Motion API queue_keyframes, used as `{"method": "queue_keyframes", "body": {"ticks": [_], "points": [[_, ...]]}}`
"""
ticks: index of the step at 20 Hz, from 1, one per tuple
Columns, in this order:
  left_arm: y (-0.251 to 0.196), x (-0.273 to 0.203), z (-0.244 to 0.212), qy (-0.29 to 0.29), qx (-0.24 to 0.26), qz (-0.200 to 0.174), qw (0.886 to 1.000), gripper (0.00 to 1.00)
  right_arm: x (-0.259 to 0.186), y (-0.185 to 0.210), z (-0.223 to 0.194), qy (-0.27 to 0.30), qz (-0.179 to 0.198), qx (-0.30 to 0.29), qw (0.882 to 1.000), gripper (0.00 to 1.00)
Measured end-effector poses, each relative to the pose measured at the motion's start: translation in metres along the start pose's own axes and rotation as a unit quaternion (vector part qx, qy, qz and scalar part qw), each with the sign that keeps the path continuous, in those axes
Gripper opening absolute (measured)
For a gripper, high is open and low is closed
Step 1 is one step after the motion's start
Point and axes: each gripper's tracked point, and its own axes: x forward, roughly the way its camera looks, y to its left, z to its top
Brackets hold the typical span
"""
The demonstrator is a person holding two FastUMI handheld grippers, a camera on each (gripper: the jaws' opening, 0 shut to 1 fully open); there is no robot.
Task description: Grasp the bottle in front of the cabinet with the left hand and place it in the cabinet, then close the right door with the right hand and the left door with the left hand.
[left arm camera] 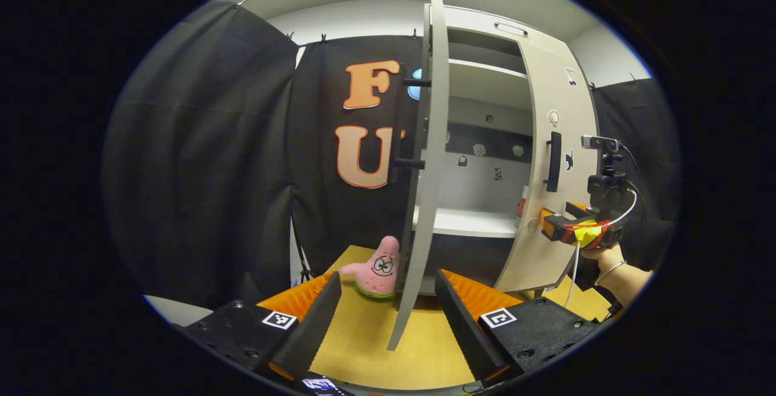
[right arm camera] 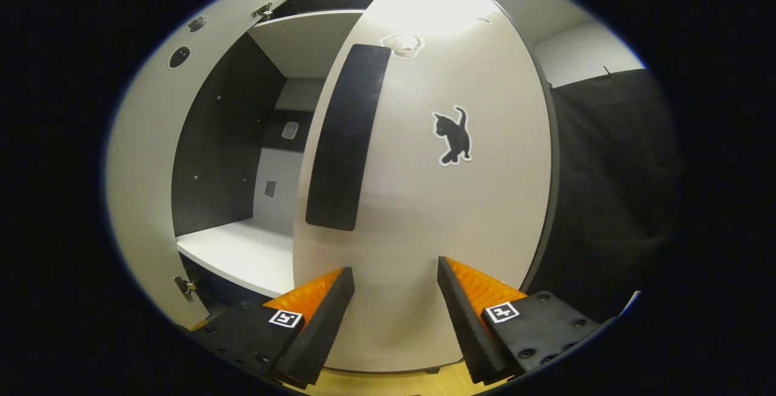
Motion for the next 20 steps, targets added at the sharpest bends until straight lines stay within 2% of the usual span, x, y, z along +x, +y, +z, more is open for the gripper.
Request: {"method": "queue_keyframes", "body": {"ticks": [3,8,12,16,20], "points": [[0.025,0.006,-0.005,0.006,0.009,0.024,1.0,0.95,0.003,-0.002,-0.001,-0.001,-0.004,0.0,1.0,0.94],[0.042,0.039,-0.006,0.009,0.009,0.034,0.999,0.94,0.002,-0.003,-0.001,0.006,-0.012,0.011,1.0,0.94],[0.035,0.065,-0.006,0.01,0.005,0.019,1.0,0.95,-0.003,-0.013,0.001,0.009,-0.016,0.011,1.0,0.94],[0.03,0.067,-0.001,0.009,0.02,0.023,0.999,0.94,-0.023,-0.032,0.012,0.002,-0.02,0.01,1.0,0.94],[0.009,0.061,-0.003,0.009,0.021,0.009,1.0,0.94,-0.044,-0.048,0.02,0.001,-0.018,0.012,1.0,0.94]]}}
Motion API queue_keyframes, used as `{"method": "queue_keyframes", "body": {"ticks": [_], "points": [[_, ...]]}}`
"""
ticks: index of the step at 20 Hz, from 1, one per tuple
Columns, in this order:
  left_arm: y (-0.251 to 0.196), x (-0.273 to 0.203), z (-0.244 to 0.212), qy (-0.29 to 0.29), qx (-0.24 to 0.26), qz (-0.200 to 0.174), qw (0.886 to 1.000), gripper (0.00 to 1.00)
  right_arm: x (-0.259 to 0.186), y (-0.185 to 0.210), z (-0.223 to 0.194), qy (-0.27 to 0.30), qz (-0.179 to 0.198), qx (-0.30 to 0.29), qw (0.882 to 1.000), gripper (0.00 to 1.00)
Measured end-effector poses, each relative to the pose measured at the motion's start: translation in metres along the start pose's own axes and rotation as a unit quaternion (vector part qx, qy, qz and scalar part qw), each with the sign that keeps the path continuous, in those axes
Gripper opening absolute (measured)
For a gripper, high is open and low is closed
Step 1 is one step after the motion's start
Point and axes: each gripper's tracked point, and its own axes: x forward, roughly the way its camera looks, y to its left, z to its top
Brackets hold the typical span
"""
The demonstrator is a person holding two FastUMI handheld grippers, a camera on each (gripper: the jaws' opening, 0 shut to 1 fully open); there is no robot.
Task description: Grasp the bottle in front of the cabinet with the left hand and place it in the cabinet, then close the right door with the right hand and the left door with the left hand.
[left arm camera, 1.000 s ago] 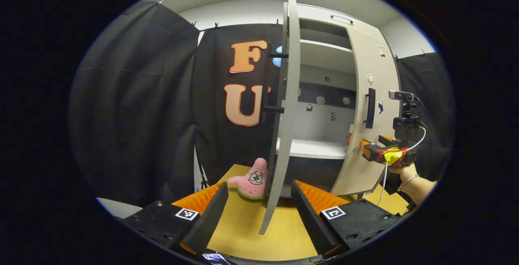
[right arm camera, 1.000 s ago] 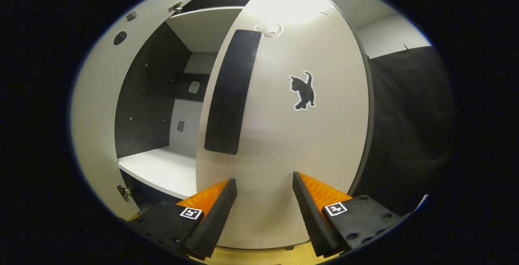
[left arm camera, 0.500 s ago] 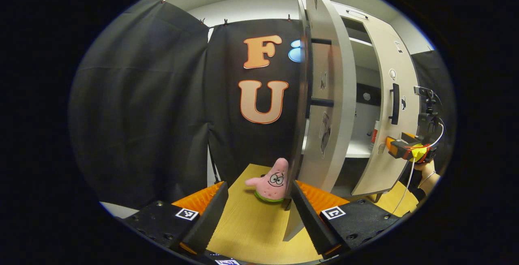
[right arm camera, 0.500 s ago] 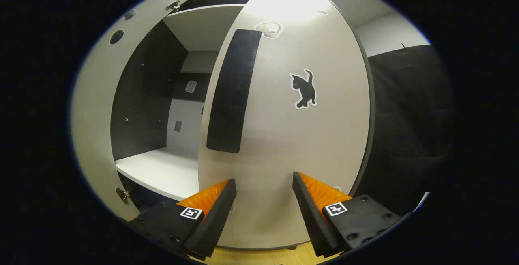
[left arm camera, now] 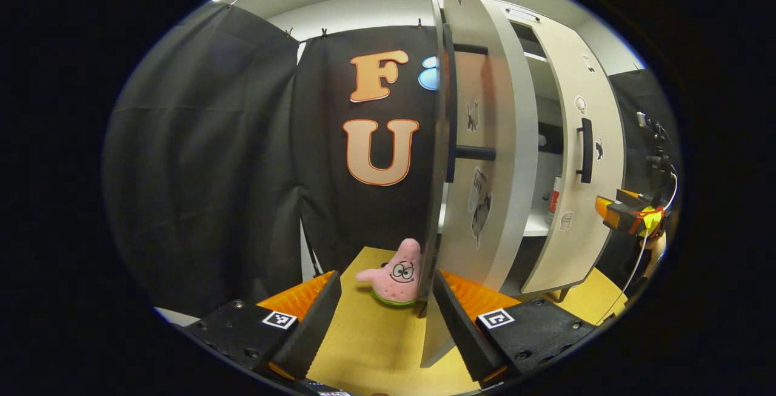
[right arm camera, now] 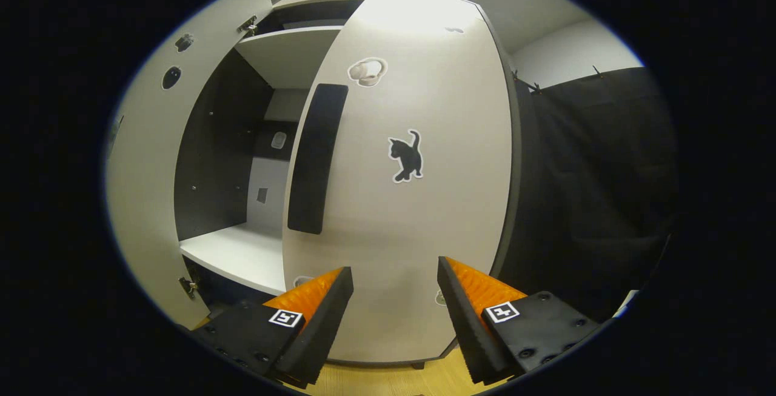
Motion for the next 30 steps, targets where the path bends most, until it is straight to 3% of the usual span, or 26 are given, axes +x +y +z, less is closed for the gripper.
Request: {"method": "queue_keyframes", "body": {"ticks": [14,22,30], "points": [[-0.079,0.009,-0.001,0.012,-0.015,-0.074,0.997,0.94,-0.056,-0.057,0.027,-0.013,-0.019,-0.001,1.0,0.94],[-0.091,0.017,0.005,0.012,-0.015,-0.08,0.997,0.94,-0.082,-0.072,0.029,-0.007,-0.027,0.0,1.0,0.94],[-0.103,0.038,0.015,0.008,-0.003,-0.063,0.998,0.94,-0.087,-0.115,0.034,-0.002,-0.04,0.028,0.999,0.94]]}}
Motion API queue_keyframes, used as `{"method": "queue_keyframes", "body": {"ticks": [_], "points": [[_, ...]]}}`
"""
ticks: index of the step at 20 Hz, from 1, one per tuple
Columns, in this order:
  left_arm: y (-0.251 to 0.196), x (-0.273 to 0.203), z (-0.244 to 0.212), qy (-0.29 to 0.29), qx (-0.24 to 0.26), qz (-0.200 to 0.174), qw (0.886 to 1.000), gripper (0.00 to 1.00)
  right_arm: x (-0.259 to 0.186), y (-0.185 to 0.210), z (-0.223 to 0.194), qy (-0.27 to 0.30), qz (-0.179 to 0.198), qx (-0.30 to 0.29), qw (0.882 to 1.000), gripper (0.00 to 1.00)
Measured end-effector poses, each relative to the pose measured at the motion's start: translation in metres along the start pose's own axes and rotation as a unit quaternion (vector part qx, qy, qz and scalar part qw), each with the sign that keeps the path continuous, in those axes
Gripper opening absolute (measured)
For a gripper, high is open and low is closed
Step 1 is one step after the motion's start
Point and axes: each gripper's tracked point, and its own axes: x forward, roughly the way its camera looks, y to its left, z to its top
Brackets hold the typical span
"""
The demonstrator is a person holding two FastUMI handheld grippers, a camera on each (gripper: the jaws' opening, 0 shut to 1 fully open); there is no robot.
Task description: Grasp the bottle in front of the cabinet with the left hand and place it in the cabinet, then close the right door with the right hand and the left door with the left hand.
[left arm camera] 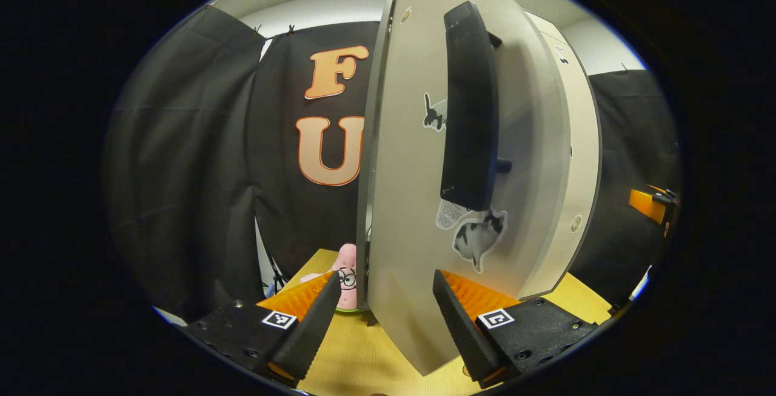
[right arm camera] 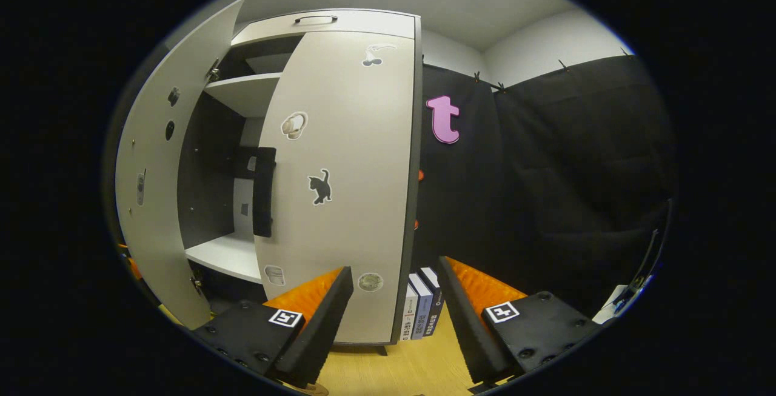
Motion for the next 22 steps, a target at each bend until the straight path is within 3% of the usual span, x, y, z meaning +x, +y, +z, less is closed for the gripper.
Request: {"method": "queue_keyframes", "body": {"ticks": [6,9,13,22], "points": [[-0.021,0.03,-0.003,0.007,-0.006,0.013,1.0,0.94,0.014,-0.027,0.01,-0.005,0.011,0.004,1.0,0.94],[-0.044,0.051,-0.002,0.009,-0.016,-0.001,1.0,0.93,0.025,-0.042,0.009,-0.002,0.011,0.005,1.0,0.94],[-0.063,0.083,0.003,0.006,0.017,0.006,1.0,0.94,0.035,-0.061,0.006,-0.002,0.007,0.01,1.0,0.94],[-0.08,0.088,0.003,0.009,0.031,0.029,0.999,0.93,0.048,-0.093,-0.004,0.003,0.001,0.034,0.999,0.94]]}}
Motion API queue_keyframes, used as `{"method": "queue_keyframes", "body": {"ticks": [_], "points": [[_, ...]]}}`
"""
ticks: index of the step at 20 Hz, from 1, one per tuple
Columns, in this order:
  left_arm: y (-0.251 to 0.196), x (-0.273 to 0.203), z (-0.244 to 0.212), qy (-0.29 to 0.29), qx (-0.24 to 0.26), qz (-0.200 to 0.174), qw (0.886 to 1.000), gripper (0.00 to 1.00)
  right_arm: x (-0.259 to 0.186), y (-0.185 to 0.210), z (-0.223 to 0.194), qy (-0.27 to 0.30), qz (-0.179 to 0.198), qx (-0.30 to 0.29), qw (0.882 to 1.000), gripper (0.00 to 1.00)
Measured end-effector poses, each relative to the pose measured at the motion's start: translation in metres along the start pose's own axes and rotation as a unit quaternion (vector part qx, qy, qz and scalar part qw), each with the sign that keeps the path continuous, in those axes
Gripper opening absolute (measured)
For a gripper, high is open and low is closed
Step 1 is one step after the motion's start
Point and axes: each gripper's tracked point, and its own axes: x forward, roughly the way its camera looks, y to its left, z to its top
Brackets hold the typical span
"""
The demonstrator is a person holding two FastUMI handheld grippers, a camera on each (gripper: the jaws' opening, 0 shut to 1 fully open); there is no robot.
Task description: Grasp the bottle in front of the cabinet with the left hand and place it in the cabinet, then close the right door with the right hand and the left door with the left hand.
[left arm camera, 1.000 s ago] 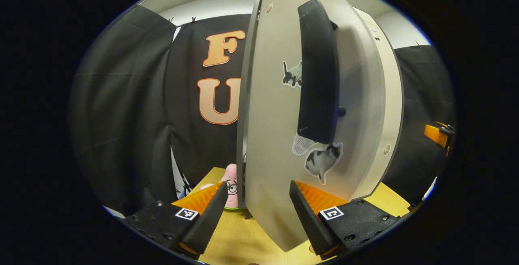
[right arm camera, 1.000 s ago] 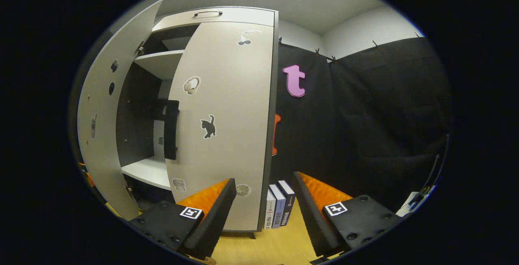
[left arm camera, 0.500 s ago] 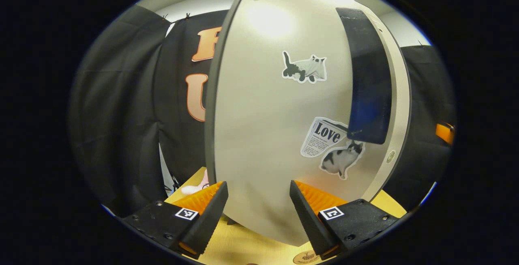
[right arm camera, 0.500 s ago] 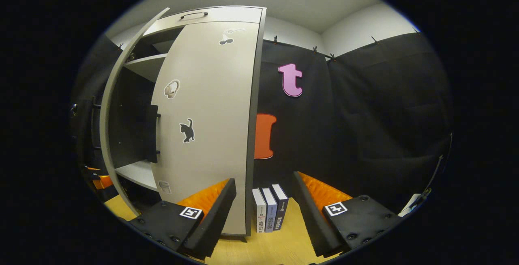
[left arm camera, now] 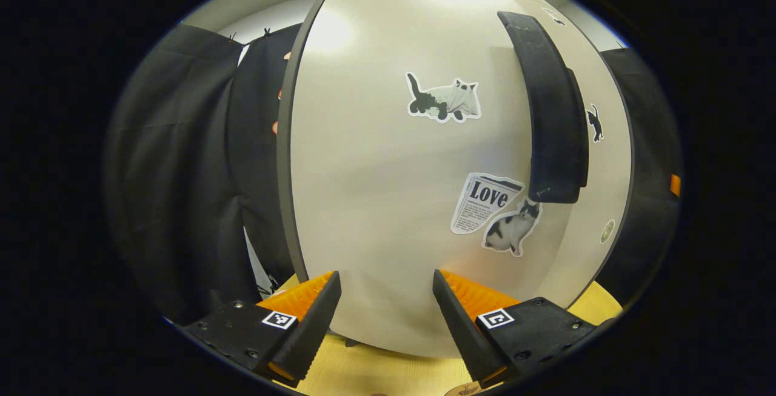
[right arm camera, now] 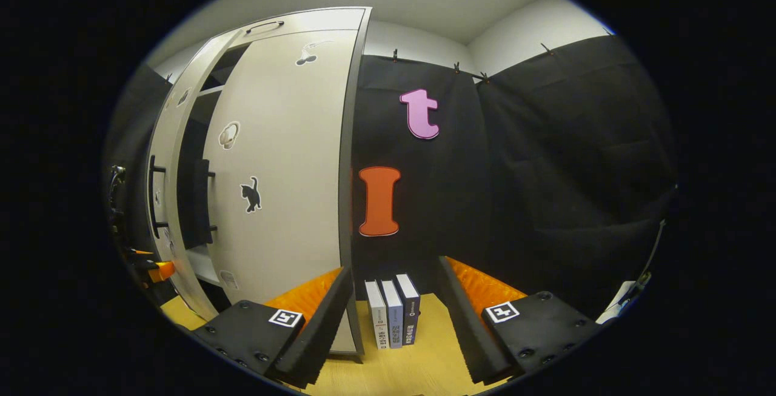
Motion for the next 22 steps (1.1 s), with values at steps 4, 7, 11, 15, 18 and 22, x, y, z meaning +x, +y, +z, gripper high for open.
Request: {"method": "queue_keyframes", "body": {"ticks": [4,7,11,15,18,22], "points": [[-0.001,0.001,0.0,0.002,-0.003,0.005,1.0,0.93,0.003,-0.007,0.0,0.0,0.0,-0.004,1.0,0.94],[-0.006,0.005,-0.002,0.006,-0.004,0.001,1.0,0.93,0.004,-0.01,0.001,0.0,-0.001,-0.009,1.0,0.94],[-0.018,0.01,-0.01,0.017,-0.012,-0.007,1.0,0.94,0.003,-0.015,-0.003,0.004,-0.002,-0.014,1.0,0.94],[-0.02,0.01,-0.013,0.02,-0.014,-0.008,1.0,0.94,0.001,-0.023,-0.005,0.009,-0.005,-0.014,1.0,0.94],[-0.021,0.011,-0.013,0.022,-0.011,-0.008,1.0,0.94,0.0,-0.025,-0.008,0.012,-0.007,-0.014,1.0,0.94],[-0.026,0.01,-0.013,0.032,-0.015,-0.015,0.999,0.94,-0.001,-0.028,-0.008,0.014,-0.007,-0.017,1.0,0.94]]}}
